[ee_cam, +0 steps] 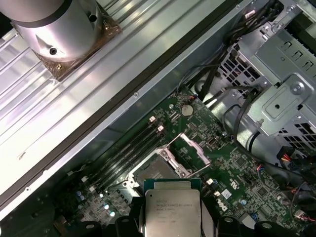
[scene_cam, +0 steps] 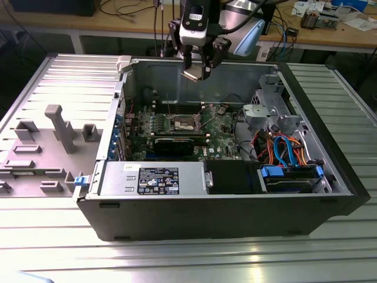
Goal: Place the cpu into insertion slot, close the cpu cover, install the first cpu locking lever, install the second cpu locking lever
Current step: 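Place the cpu into insertion slot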
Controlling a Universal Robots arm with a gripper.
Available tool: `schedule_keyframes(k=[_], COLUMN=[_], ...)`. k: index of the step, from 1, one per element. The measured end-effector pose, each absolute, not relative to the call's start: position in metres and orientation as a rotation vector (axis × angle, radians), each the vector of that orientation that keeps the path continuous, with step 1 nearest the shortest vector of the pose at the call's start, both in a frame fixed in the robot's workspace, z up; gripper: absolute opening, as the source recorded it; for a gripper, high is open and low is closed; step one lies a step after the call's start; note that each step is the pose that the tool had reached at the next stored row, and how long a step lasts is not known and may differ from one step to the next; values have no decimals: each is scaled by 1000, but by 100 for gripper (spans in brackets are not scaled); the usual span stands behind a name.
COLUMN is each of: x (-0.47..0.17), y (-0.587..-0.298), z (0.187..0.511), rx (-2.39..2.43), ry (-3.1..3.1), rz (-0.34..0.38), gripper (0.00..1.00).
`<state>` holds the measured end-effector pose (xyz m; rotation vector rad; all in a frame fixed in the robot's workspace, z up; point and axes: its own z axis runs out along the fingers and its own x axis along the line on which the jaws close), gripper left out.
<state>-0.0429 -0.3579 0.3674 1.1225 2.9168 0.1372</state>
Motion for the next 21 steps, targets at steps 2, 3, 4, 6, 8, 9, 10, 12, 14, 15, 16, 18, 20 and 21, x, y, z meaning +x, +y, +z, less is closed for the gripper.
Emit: schedule_keyframes(k=[2, 3, 4, 6, 8, 9, 10, 12, 14, 15, 16, 18, 20, 21], x=[-43, -43, -43, -43, -43, -43, -43, -43, -43, -43, -43, -43, -43, -43], y=[-358, -358, -358, -358, -358, -358, -358, -358, -358, -358, -358, -358, -358, -358], z=[366, 365, 364, 361, 359, 359, 357, 354, 351, 349, 348, 346, 346, 346], rx=[1151, 1162, 1174, 1206, 1229, 1242, 1269, 1313, 1356, 1389, 1417, 1464, 1464, 1464], ry=[2905, 2900, 2895, 2880, 2869, 2863, 2851, 2831, 2813, 2799, 2787, 2769, 2769, 2769], rz=[137, 136, 135, 133, 131, 131, 130, 129, 126, 123, 122, 116, 116, 116], gripper=[55, 55, 55, 55, 55, 55, 55, 55, 55, 55, 55, 55, 55, 55])
